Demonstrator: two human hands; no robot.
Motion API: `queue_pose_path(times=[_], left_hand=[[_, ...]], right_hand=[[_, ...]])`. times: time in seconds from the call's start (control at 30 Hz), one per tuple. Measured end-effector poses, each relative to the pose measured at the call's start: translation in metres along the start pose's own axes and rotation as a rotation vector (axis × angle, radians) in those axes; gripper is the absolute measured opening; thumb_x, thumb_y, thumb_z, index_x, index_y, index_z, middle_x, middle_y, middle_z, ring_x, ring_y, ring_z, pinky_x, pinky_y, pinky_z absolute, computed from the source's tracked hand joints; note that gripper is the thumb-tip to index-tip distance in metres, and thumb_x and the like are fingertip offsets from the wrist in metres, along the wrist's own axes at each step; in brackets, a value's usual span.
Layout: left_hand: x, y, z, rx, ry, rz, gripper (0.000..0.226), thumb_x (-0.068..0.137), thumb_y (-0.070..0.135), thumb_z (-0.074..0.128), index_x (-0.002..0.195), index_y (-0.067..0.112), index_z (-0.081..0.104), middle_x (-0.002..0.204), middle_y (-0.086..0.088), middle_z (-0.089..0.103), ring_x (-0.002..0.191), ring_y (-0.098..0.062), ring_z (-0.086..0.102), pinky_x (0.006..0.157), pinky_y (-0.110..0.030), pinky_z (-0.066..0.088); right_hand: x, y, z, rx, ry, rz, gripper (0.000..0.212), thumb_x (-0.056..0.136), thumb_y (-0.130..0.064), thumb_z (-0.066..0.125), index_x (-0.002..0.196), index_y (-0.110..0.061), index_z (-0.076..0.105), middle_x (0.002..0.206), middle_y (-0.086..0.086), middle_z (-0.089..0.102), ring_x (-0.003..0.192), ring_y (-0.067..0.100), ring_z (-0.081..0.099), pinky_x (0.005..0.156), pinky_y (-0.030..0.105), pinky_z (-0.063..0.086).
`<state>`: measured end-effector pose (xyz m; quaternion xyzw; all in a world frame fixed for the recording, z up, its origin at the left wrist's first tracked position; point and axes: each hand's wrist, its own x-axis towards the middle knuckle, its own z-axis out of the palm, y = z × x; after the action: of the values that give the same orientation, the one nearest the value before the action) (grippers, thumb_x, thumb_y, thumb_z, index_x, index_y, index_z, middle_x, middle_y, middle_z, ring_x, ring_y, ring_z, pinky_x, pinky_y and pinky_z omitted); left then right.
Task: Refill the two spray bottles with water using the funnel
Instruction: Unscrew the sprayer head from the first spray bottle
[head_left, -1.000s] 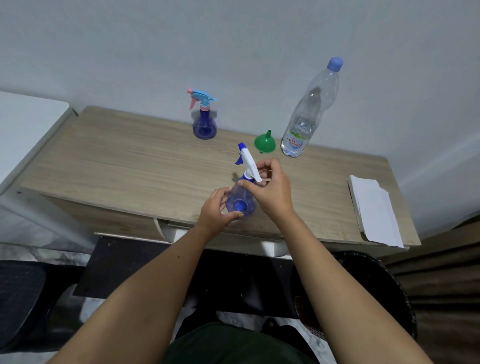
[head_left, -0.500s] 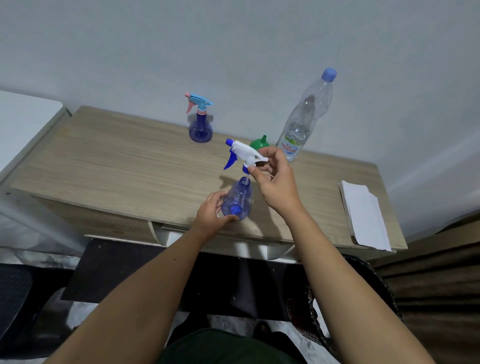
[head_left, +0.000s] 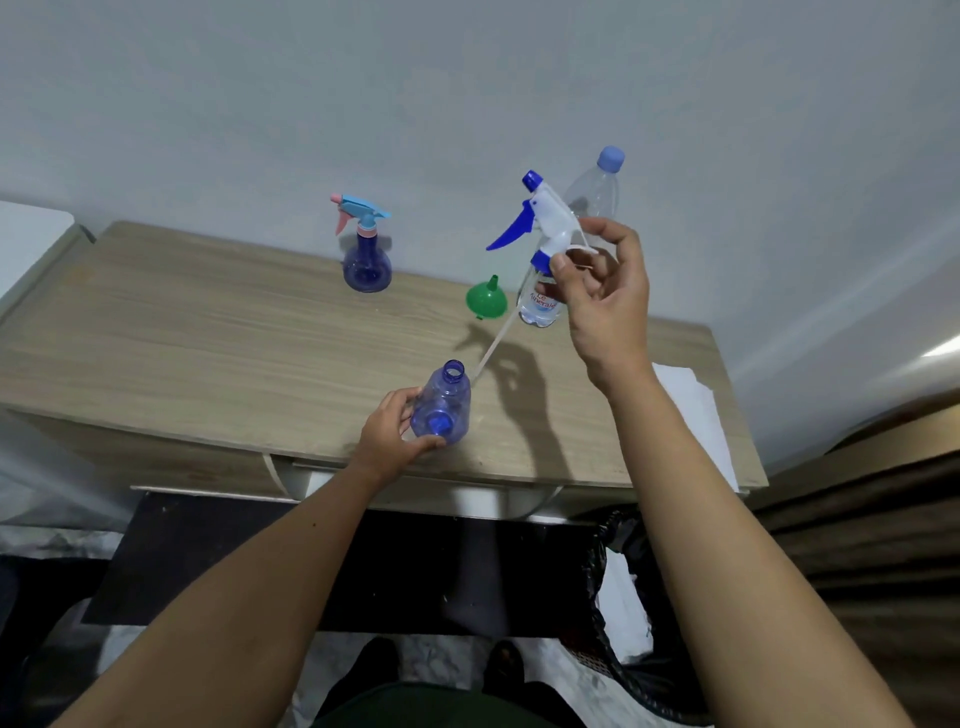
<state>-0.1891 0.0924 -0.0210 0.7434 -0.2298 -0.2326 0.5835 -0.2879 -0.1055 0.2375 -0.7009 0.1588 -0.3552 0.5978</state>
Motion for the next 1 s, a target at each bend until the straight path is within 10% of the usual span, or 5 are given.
queue_pose_path(times=[0.2,0.43,0.57,0.8,1.0], left_hand=[[0.001,0.001,0.0,0.107,0.012,-0.037,0.085,0.063,0.013,0.101,0.136,0.011,0.058,0.129,-0.003,0.062,0.118,-0.02,0.066,0.105,-0.03,0.056],[0.006,-0.015,-0.002,0.146,0.039,-0.022,0.084,0.056,0.056,0.098,0.128,0.037,0.06,0.127,-0.002,0.064,0.113,-0.029,0.07,0.098,-0.057,0.058],[0.001,0.002,-0.001,0.135,0.058,-0.041,0.082,0.064,0.018,0.101,0.134,0.015,0.059,0.133,-0.009,0.061,0.121,-0.023,0.068,0.103,-0.046,0.058],[0.0,0.001,0.002,0.116,0.047,-0.053,0.078,0.068,0.015,0.096,0.132,0.028,0.055,0.131,-0.01,0.065,0.122,-0.022,0.067,0.104,-0.035,0.056],[-0.001,0.002,0.003,0.106,0.045,-0.058,0.075,0.073,0.007,0.095,0.132,0.028,0.053,0.133,-0.009,0.064,0.124,-0.018,0.066,0.103,-0.023,0.055]], right_hand=[[0.002,0.023,-0.028,-0.047,-0.02,0.066,0.035,0.101,0.0,0.064,0.129,-0.014,0.051,0.109,0.023,0.064,0.095,0.022,0.076,0.087,0.045,0.065],[-0.03,0.127,-0.043,-0.192,-0.063,0.339,0.037,0.099,0.007,0.063,0.133,-0.006,0.054,0.082,0.003,0.061,0.068,0.0,0.067,0.078,0.035,0.063],[-0.043,0.181,-0.043,-0.269,-0.11,0.432,0.035,0.096,0.006,0.065,0.124,-0.013,0.059,0.076,0.0,0.065,0.067,0.009,0.063,0.075,0.031,0.057],[-0.05,0.236,-0.04,-0.401,-0.174,0.425,0.032,0.096,0.002,0.069,0.127,-0.002,0.063,0.08,-0.009,0.067,0.065,-0.012,0.061,0.071,0.01,0.049],[-0.049,0.254,-0.04,-0.46,-0.168,0.454,0.031,0.098,-0.003,0.069,0.129,-0.003,0.064,0.084,-0.011,0.066,0.063,-0.013,0.06,0.08,0.021,0.05]])
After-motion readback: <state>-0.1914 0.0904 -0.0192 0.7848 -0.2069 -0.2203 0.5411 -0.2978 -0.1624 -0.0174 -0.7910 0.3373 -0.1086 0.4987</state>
